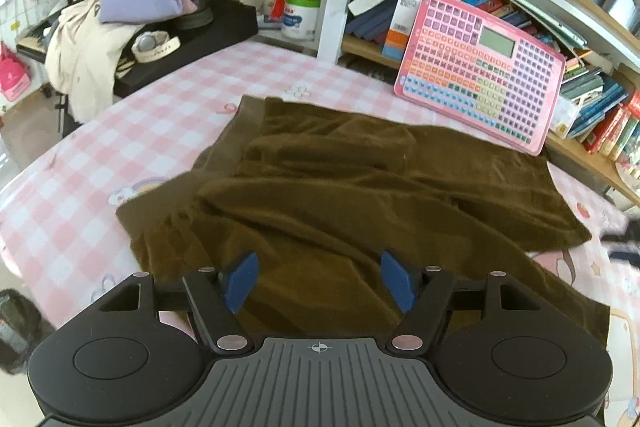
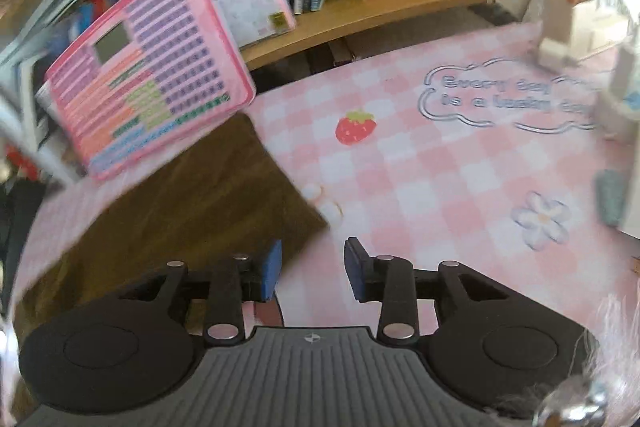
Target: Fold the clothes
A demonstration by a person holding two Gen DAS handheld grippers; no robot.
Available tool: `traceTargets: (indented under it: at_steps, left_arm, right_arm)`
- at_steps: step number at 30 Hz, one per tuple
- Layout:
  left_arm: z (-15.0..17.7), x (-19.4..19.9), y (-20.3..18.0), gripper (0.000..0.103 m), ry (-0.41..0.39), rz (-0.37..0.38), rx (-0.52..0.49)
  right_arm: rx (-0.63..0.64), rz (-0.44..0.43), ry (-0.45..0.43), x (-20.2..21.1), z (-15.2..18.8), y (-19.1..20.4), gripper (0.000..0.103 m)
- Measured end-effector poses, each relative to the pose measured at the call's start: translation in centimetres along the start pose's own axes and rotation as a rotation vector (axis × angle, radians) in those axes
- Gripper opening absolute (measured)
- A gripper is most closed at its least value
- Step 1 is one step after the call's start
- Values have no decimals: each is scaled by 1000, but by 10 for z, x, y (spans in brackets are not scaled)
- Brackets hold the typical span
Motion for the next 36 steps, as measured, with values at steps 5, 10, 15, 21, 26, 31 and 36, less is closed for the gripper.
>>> traceTargets:
  at_steps: [5,10,15,21,26,31,36]
  left_arm:
    - [-13,-7,4,69,-7,38,-16]
    - [-25,-10,15,69,-10,93,-26]
    - [-25,-10,39,70,16,132,-45]
    - [-21,-6,81,70,50,136,-67]
    - [-25,-3,109,70,55,144,-61]
    - [-28,-3,118,70,58,166,-63]
    - [-29,-13,110,70,67,188,-72]
  right_arm:
    - [91,36,14,35,53,21,35]
    - [163,71,32,67,104,41,36]
    - [146,120,63,79,144,53,36]
    - [169,192,85,89,173,59,34]
    - [171,244,84,92,176,54,29]
    - [107,293,53,102,174,50,29]
    - [111,305,43,111,178,52,29]
Point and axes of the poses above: each gripper's, at about its wrist camera, not at the fingertips, and x roughly against the way its jaws point, y to its left, z to its underside, the point moved 10 cm from there along -x, roughly the way its jaws point, and after that the axes turned 11 degrees about x, right-handed, at the moved point
